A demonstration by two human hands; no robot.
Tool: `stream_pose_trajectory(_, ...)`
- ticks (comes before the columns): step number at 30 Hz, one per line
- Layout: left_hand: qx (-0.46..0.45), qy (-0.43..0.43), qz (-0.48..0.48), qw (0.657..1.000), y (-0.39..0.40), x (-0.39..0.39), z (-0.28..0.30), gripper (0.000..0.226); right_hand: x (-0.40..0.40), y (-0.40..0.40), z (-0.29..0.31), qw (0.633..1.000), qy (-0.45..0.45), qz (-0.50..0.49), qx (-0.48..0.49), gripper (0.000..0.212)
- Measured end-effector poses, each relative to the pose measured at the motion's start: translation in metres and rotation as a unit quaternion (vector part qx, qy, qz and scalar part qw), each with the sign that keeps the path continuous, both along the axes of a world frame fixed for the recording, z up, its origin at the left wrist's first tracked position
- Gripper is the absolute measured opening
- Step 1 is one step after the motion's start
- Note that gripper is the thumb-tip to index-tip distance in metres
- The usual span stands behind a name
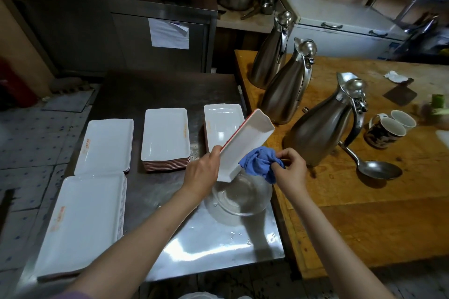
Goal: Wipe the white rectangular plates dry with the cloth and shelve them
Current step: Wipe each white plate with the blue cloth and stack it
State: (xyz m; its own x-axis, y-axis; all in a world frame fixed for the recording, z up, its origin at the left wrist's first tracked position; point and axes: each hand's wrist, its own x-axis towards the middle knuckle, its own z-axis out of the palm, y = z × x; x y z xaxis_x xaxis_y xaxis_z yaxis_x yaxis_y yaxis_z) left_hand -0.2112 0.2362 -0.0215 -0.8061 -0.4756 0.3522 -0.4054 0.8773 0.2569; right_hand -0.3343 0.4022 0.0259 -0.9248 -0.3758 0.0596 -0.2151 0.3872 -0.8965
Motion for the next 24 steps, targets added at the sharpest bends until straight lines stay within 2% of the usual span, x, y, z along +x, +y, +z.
stream_pose_trajectory(2,0.048,0.016,0.017,0.999,0.003,-0.002,0.002,0.017,0.000,0.000,-0.002,1.000,0.001,-0.001,0.000,0.018)
stream_pose_trajectory(3,0.093,0.015,0.038,0.995,0.003,-0.004,0.002,0.016,0.000,0.001,-0.003,1.000,0.001,-0.002,0.000,0.019)
stream_pose_trajectory(5,0.164,0.007,0.065,0.984,0.004,-0.005,0.004,0.022,0.000,0.001,-0.005,1.000,0.001,-0.003,0.001,0.021)
stream_pose_trajectory(8,0.249,0.049,0.101,0.962,0.003,-0.003,0.008,0.022,0.001,0.001,-0.007,1.000,-0.003,0.001,0.007,0.020)
stream_pose_trajectory(13,0.398,0.097,0.122,0.904,-0.001,0.000,-0.002,0.025,0.005,-0.001,-0.007,0.998,0.035,0.033,0.026,0.020)
stream_pose_trajectory(18,0.473,0.117,0.120,0.865,0.006,-0.002,0.003,0.030,0.015,-0.010,-0.012,0.988,0.082,0.105,0.081,0.025)
stream_pose_trajectory(24,0.502,0.134,0.112,0.847,0.010,0.000,0.008,0.032,0.021,-0.013,-0.018,0.978,0.112,0.146,0.102,0.018)
